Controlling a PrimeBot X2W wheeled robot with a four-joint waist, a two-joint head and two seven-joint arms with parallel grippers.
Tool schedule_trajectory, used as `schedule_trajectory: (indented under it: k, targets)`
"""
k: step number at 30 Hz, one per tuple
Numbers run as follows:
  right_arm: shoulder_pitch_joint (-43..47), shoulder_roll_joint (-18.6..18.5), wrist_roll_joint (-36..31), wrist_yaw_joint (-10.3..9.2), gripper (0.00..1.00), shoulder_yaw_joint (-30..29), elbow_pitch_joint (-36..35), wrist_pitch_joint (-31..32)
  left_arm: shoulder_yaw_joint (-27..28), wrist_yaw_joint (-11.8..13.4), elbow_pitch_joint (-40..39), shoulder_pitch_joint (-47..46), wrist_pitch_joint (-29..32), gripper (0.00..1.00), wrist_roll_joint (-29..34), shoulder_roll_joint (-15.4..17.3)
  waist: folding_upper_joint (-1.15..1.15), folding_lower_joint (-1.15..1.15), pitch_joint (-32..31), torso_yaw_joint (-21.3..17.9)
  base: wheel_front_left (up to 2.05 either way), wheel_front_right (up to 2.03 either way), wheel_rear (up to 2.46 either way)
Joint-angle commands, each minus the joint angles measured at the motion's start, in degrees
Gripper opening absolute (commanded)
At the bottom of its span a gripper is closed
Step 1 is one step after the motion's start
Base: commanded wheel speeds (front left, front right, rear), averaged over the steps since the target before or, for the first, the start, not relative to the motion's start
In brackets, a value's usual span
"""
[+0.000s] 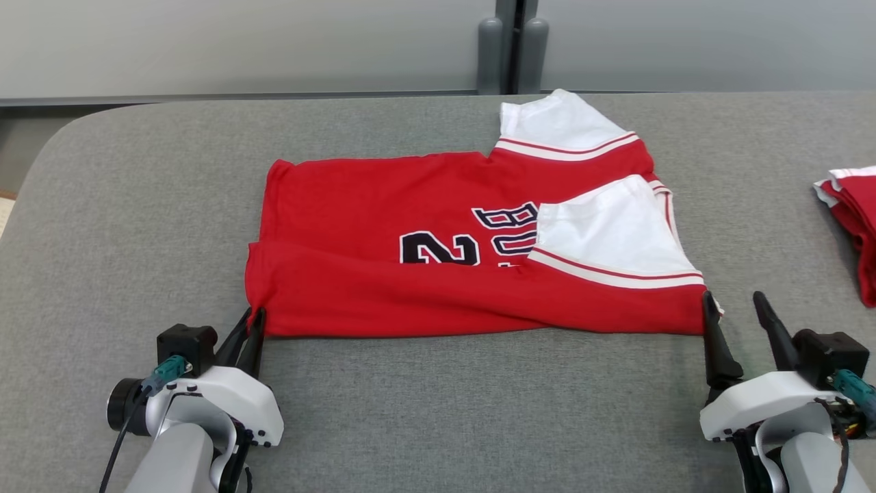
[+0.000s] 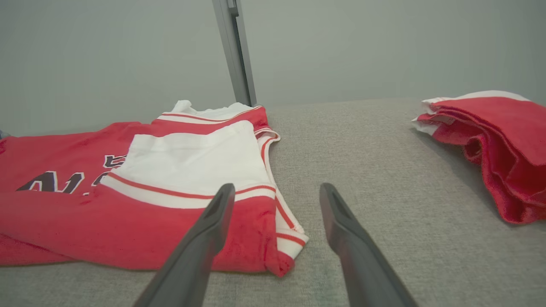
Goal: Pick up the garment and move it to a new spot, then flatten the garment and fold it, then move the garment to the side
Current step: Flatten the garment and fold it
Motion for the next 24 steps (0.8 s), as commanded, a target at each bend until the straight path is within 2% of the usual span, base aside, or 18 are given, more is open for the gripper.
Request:
schedule_trajectory:
  k: [1, 9, 15, 16, 18, 24]
  targets:
    - [-0.81, -0.46, 0.28, 0.00, 1.00, 0.28, 1.22, 0.45, 0.32, 0.34, -0.83, 0.53, -0.05, 0.00, 0.27, 0.60, 0.00, 0.00, 0.43, 0.68, 0.00, 0.00, 0.00]
    - [-5.29, -1.37, 0.27, 0.00, 1.00, 0.02, 12.18, 1.68, -0.23, 0.07, -5.12, 1.58, -0.06, 0.00, 1.25, 0.30, 0.00, 0.00, 1.33, 2.98, 0.00, 0.00, 0.00]
    - [-7.51, -1.03, 2.45, 0.00, 1.00, 0.68, 17.35, 1.56, -0.62, -0.15, -6.21, 1.80, -0.06, 0.00, 1.56, 0.45, 0.00, 0.00, 1.57, 3.71, 0.00, 0.00, 0.00]
    - [-7.83, -0.92, 3.20, 0.00, 0.82, 0.93, 17.95, 1.75, -0.65, -0.18, -6.38, 1.79, -0.06, 0.00, 1.59, 0.48, 0.00, 0.00, 1.65, 3.76, 0.00, 0.00, 0.00]
    - [-8.41, -0.95, 4.59, 0.00, 0.00, 2.23, 18.86, 2.32, -0.68, -0.23, -6.64, 1.72, -0.07, 0.00, 1.68, 0.57, 0.00, 0.00, 1.74, 3.83, 0.00, 0.00, 0.00]
    - [-9.45, -2.17, 10.58, -0.01, 0.00, 5.70, 19.01, 1.91, -1.76, -0.39, -6.99, 2.55, -0.07, 0.00, 2.56, 1.23, 0.00, 0.00, 1.01, 3.48, 0.00, 0.00, 0.00]
